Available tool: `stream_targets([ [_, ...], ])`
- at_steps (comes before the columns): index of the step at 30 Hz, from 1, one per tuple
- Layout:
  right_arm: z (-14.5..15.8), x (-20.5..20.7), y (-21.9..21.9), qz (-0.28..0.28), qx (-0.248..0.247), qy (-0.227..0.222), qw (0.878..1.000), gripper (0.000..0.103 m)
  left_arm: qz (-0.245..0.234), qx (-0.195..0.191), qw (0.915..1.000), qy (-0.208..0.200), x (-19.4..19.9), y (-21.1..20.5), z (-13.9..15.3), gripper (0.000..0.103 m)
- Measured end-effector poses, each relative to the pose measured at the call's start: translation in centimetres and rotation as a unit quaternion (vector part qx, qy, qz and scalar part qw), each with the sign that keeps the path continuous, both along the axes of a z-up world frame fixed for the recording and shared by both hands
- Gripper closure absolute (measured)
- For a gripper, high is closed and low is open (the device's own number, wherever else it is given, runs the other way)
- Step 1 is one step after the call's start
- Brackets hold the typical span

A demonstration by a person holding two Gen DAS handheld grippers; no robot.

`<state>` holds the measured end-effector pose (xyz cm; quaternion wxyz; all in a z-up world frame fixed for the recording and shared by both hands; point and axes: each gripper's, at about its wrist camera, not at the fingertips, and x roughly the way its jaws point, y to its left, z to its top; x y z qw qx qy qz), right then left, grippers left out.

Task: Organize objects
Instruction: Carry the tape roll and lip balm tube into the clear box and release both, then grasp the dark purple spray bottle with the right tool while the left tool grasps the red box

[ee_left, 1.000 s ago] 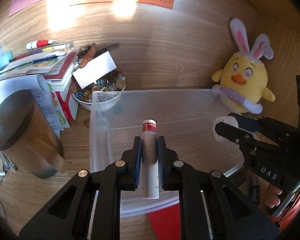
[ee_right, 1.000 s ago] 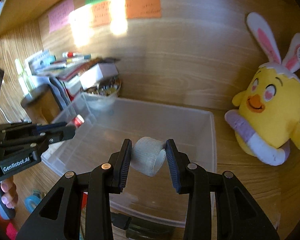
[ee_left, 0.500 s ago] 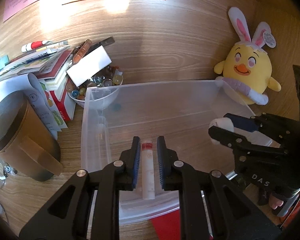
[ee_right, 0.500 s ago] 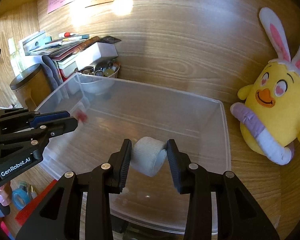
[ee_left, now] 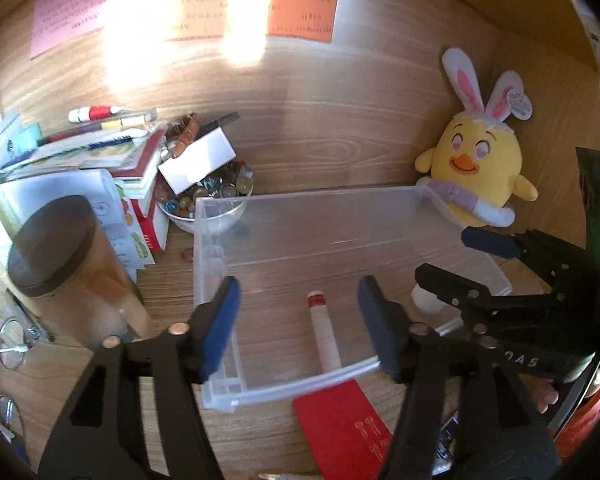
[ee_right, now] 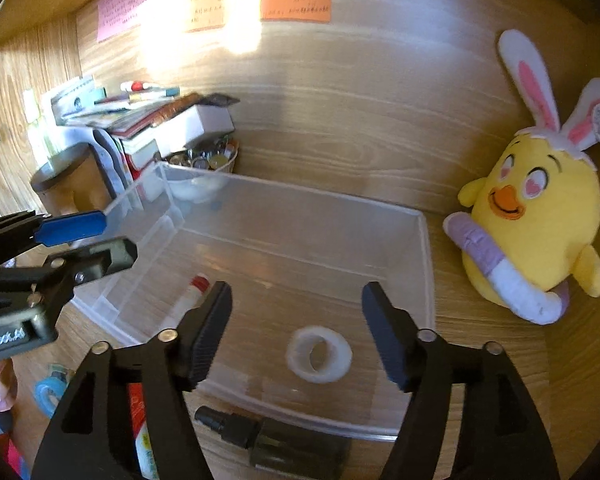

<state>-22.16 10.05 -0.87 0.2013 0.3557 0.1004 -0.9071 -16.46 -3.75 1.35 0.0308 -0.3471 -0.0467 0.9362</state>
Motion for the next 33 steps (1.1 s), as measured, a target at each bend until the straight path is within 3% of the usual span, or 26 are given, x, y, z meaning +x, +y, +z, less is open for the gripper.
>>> stream_targets([
  [5,1.4,1.9,1.1,-0.011,-0.004,0.025,1.000,0.026,0.001,-0.003,0.9999,0.012,2.0,0.2,1.0,0.015],
  [9,2.1,3.8,2.1,-0.019,0.004,0.046,0.999,0.022,0.000,-0.007,0.9999,0.013,3.3,0.8,1.2,0.006],
  [24,-0.1,8.6,6.9,-0.058,0.000,0.034,0.998,0.020,-0.027,0.017,0.9974,-0.064,7.1,3.5,-2.9,0.005],
  [33,-4.3,9.8,9.8,-0.084,-0.003,-0.040,0.996,0.019,-0.026,0.030,0.9954,-0.087,9.4,4.6,-5.2,0.005],
])
